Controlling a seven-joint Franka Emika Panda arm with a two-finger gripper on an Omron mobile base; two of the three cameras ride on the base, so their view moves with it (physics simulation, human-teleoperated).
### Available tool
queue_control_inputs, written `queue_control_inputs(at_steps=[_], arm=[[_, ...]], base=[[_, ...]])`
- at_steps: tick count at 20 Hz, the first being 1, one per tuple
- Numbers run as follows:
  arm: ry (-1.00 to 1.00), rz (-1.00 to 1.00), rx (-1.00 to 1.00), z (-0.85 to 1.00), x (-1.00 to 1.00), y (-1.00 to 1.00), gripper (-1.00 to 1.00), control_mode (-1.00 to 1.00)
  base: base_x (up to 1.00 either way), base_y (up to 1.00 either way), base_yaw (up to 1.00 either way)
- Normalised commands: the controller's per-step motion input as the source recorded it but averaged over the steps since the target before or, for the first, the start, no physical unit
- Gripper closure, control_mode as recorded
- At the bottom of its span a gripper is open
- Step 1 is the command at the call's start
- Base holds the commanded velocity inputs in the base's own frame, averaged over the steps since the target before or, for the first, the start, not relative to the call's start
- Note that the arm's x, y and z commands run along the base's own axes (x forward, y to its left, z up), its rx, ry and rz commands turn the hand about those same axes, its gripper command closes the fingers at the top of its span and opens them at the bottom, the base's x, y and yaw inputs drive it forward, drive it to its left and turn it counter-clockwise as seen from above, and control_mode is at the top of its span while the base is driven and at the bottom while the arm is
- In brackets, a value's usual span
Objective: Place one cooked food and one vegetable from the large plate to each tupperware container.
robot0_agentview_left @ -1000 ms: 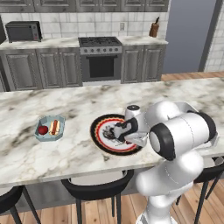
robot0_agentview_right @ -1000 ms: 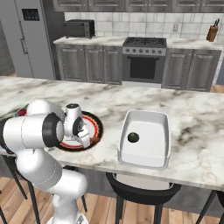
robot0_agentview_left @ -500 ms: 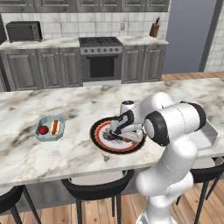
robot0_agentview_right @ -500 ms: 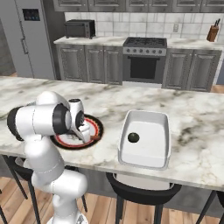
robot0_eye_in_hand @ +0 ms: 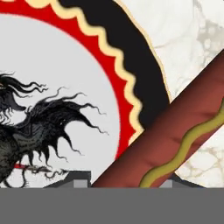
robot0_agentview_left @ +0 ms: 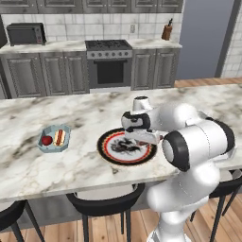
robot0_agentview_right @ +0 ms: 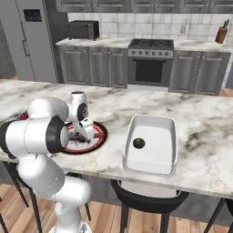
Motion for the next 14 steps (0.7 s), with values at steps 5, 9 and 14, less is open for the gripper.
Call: queue_control_inputs(at_steps=[5, 9, 14], arm=[[-0.01, 0.0, 0.0, 0.65, -0.29, -0.88, 1.0, -1.0], [0.0, 0.1, -0.05, 0.34, -0.02, -0.9, 1.0, -1.0], [0.12, 0.3, 0.0, 0.42, 0.0, -0.89, 1.0, -1.0]], base=[[0.0, 0.0, 0.0], [0.0, 0.0, 0.0], [0.0, 0.0, 0.0]])
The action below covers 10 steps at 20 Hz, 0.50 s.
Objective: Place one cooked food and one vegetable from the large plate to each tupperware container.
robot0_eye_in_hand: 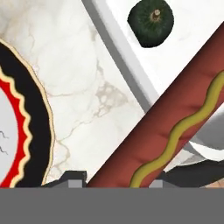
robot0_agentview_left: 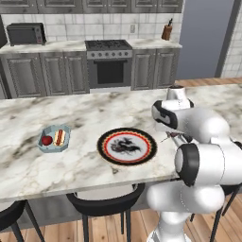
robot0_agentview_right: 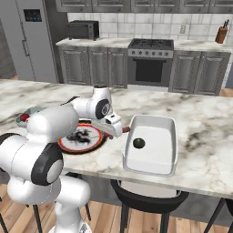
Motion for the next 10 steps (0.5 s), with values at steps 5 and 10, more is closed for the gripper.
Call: queue_control_inputs(at_steps=[5, 10], arm=[[0.04, 0.36, 0.08, 0.03, 0.02, -0.94, 1.0, -1.0], [0.05, 0.43, 0.1, -0.01, 0.28, -0.83, 1.0, -1.0]], base=[[0.0, 0.0, 0.0], [0.0, 0.0, 0.0]])
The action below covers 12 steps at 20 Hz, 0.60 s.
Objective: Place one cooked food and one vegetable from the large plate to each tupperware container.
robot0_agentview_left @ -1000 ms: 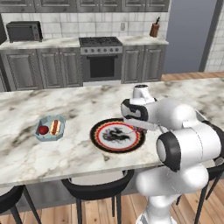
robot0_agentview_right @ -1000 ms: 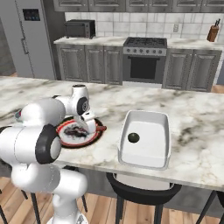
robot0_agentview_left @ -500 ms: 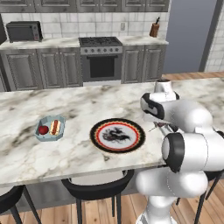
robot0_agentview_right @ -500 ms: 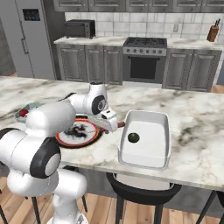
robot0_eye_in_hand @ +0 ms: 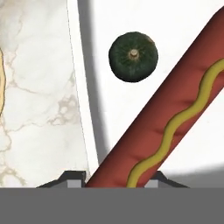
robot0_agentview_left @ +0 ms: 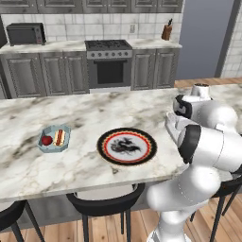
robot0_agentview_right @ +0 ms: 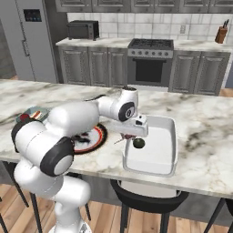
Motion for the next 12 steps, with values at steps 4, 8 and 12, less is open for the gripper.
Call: queue_control_inputs(at_steps=[4, 8, 12], arm=[[0.02, 0.38, 0.13, -0.11, 0.41, -0.93, 1.0, -1.0], [0.0, 0.27, 0.07, -0.31, 0.36, -0.78, 1.0, -1.0], [0.0, 0.01, -0.01, -0.33, 0.34, -0.07, 1.0, -1.0]], base=[[0.0, 0.0, 0.0], [0.0, 0.0, 0.0], [0.0, 0.0, 0.0]])
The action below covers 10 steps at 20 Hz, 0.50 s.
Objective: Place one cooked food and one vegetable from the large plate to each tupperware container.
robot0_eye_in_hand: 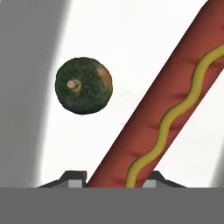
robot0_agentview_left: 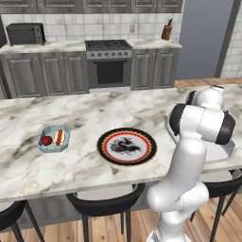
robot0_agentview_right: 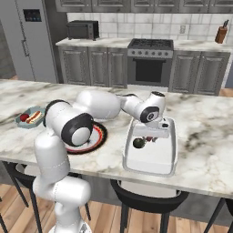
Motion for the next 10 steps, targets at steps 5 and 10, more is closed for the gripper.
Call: queue_control_inputs(at_steps=[5, 10], arm=[[0.0, 0.0, 0.0, -0.51, 0.4, 0.0, 1.0, -1.0], [0.0, 0.0, 0.0, -0.61, 0.43, -0.02, 1.0, -1.0]], base=[[0.0, 0.0, 0.0], [0.0, 0.0, 0.0]])
